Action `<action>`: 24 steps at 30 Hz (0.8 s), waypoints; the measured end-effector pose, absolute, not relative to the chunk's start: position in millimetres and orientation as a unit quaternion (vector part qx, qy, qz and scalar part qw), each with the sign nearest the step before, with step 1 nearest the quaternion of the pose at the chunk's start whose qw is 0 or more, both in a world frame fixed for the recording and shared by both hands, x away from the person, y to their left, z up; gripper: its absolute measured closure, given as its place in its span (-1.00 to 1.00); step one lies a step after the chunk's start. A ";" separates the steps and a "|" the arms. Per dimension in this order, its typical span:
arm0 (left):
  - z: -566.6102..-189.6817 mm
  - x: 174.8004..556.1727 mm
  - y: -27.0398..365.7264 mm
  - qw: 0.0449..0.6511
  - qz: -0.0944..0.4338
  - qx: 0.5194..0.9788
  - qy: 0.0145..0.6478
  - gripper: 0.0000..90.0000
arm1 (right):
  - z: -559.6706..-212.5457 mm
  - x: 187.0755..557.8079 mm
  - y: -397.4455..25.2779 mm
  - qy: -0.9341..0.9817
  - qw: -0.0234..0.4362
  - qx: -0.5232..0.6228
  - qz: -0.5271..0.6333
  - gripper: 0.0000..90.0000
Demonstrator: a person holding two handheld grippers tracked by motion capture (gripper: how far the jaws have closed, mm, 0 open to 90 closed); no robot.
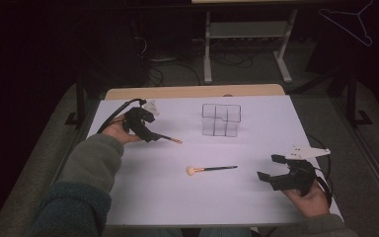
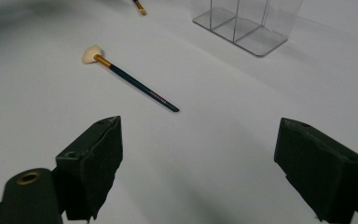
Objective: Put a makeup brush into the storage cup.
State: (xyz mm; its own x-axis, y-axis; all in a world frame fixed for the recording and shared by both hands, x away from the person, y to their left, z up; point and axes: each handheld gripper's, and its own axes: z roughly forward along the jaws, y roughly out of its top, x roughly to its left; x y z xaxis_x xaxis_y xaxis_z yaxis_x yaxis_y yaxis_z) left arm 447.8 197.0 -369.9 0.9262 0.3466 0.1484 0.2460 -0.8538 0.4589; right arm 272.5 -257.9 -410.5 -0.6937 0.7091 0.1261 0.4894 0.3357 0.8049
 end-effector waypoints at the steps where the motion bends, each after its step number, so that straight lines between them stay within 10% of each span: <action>1: -376.7 452.1 190.3 0.211 0.106 0.960 0.151 -0.45 | -410.9 272.9 -258.3 0.808 0.123 0.372 0.441 -0.68; 24: -417.3 474.1 169.8 0.128 0.063 0.984 0.104 0.21 | -409.6 272.4 -256.7 0.810 0.119 0.366 0.443 -0.67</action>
